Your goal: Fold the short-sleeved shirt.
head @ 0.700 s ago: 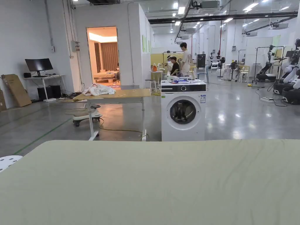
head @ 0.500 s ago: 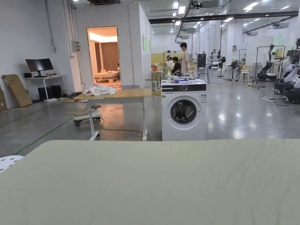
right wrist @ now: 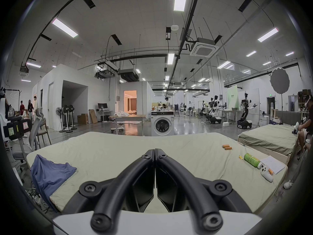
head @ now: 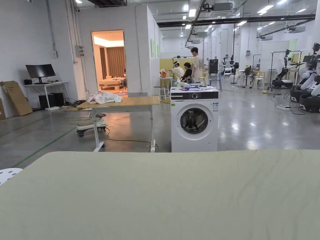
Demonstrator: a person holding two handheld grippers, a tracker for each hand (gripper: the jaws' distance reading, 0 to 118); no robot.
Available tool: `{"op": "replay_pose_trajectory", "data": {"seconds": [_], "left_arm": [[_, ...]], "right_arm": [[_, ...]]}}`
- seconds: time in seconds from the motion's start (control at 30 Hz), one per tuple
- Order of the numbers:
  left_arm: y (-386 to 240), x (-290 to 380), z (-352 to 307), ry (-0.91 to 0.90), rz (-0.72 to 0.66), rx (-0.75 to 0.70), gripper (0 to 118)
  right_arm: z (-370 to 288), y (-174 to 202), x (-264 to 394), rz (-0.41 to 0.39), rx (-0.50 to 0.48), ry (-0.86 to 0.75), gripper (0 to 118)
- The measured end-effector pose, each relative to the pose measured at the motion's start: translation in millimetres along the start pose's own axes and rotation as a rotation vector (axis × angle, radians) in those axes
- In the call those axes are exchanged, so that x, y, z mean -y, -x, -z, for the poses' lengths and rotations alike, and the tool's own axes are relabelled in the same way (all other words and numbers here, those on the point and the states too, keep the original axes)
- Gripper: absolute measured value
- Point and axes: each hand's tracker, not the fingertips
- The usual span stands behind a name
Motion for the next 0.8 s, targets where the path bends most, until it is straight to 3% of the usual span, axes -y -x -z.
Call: {"op": "replay_pose_trajectory", "data": {"seconds": [0.13,0.2,0.27,0.4,0.53,0.63,0.7,0.73,0.77,0.8], "left_arm": [[3,-4,3,0.003,0.023,-0.010,0],[3,-14,5,-0.034,0.093,-0.017,0],[-1,-24,7,-0.048,0.249,-0.024,0],[-39,-19,12,-0.034,0.825,-0.030,0],[-74,36,14,0.019,1.308,0.134,0],[-90,77,6,0.048,1.525,0.256,0],[-93,77,3,-0.016,1.517,0.245,0],[-91,62,8,-0.013,1.408,0.157,0],[-83,49,12,0.009,1.245,0.128,0],[-68,27,17,0.027,0.985,0.085,0]], "right_arm": [[2,-1,-2,-0.049,0.016,0.007,0],[5,2,-4,-0.150,0.027,0.010,0],[7,8,-8,-0.286,0.023,0.003,0],[7,27,-6,-0.739,-0.012,-0.026,0],[3,44,24,-1.262,-0.092,-0.044,0],[-5,50,68,-1.629,-0.194,-0.053,0],[-8,43,84,-1.772,-0.238,-0.066,0],[-9,50,90,-1.754,-0.220,-0.056,0],[-8,43,79,-1.639,-0.171,-0.048,0],[-9,13,73,-1.434,-0.127,-0.004,0]]}}
